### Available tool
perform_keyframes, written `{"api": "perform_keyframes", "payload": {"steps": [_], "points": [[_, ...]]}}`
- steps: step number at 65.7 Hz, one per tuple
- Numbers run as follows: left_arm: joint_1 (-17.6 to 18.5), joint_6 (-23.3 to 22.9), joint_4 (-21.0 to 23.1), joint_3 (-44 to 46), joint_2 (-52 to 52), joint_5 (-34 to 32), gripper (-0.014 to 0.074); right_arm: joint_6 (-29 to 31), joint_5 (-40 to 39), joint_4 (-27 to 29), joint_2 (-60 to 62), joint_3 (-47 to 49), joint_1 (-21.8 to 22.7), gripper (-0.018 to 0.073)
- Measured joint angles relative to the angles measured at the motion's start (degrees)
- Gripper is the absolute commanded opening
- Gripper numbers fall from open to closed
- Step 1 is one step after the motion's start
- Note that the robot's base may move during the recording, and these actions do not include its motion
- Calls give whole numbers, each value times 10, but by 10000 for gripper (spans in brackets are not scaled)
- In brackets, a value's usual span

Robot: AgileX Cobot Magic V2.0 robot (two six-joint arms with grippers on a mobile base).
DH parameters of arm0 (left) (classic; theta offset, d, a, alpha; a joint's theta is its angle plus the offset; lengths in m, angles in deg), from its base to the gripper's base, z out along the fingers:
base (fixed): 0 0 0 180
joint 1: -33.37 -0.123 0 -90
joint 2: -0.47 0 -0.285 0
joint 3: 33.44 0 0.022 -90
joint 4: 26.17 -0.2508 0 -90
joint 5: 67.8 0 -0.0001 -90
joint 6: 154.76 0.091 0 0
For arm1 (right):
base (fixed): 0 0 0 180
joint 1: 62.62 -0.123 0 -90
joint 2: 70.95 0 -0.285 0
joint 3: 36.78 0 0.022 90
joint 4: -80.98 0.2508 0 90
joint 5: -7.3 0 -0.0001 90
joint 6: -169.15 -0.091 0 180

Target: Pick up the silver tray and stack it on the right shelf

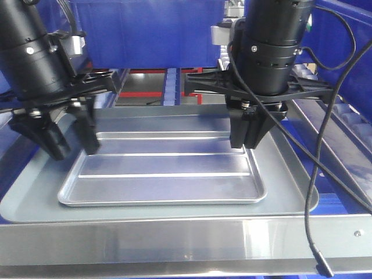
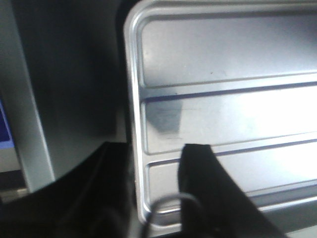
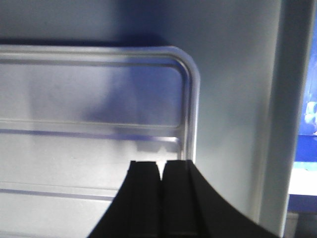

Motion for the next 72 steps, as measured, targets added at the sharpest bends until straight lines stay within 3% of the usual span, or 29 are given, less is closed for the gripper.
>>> {"api": "perform_keyframes", "payload": {"steps": [3,14,23,34,52,68,72], "points": [[-5,0,0,1,0,10,-73,0,6,0,0,3,0,58],[-8,0,-2,2,19,20,-93,0,22,1,16,3,0,58],[4,0,-2,-24,69,-14,-93,0,15,-4,48,-11,-5,58],[21,-7,-1,-108,167,-112,-90,0,-59,-18,121,-81,-26,58],[25,-11,-16,-290,332,-330,-91,0,-246,-79,278,-249,-47,57],[25,-11,-117,-443,520,-448,-91,0,-344,-170,437,-376,-47,57],[25,-11,-126,-473,570,-468,-91,0,-354,-182,473,-400,-47,57]]}}
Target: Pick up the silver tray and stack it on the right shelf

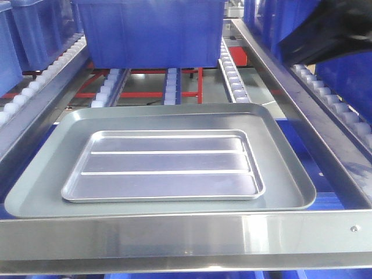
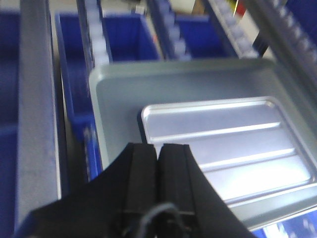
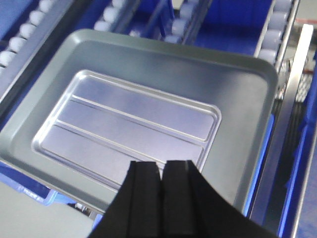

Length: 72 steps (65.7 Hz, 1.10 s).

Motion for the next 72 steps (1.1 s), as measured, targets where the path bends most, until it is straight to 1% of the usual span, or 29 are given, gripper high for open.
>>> {"api": "perform_keyframes", "payload": {"steps": [7,13,23,67,70,72], "points": [[0,0,-8,-33,98,-12,-91,0,-4,-22,72,-38,0,57],[0,0,-9,-42,168,-14,-91,0,-4,-28,132,-57,0,57],[0,0,-10,-43,239,-18,-91,0,-6,-30,199,-64,0,57],[0,0,-10,-43,248,-19,-91,1,-5,-30,218,-68,0,57],[0,0,-10,-43,248,-19,-91,14,-5,-25,225,-76,6,57],[0,0,-10,-43,248,-19,-91,33,-8,-10,232,-86,14,57]]}}
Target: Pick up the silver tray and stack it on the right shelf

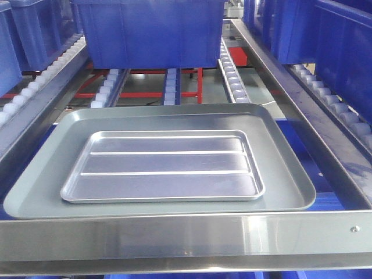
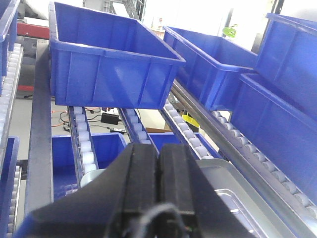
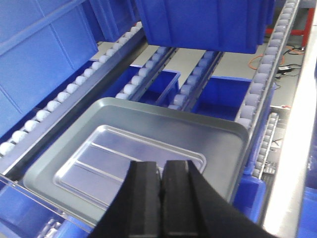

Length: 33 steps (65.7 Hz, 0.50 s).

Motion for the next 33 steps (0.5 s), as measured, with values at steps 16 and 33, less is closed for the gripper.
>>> {"api": "perform_keyframes", "payload": {"steps": [16,33], "points": [[0,0,0,0,0,0,-91,244,-105,224,123,-125,144,57],[0,0,0,0,0,0,-91,298,-133,262,250,-214,265,57]]}}
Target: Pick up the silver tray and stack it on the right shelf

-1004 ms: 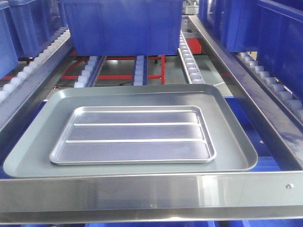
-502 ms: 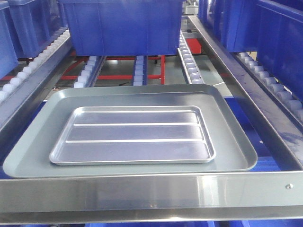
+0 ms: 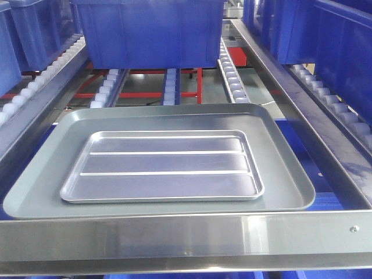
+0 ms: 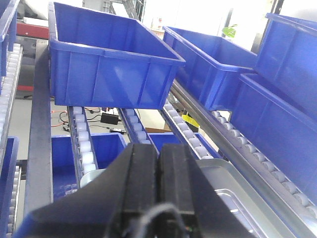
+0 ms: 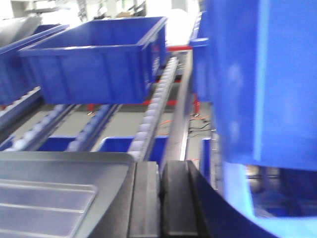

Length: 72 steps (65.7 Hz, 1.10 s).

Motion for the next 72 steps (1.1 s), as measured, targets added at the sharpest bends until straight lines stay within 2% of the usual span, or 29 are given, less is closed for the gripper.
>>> {"api": "perform_keyframes", "payload": {"steps": [6,17,30,72], "points": [[0,0,0,0,0,0,-91,0,9,2,46,-25,26,57],[0,0,0,-1,0,-1,-91,-30,16,-4,76,-55,40,57],[0,0,0,-1,0,-1,-91,-61,22,-63,77,-56,41,57],[0,0,-1,-1,0,-1,-91,-64,22,-69,77,-56,41,57]]}}
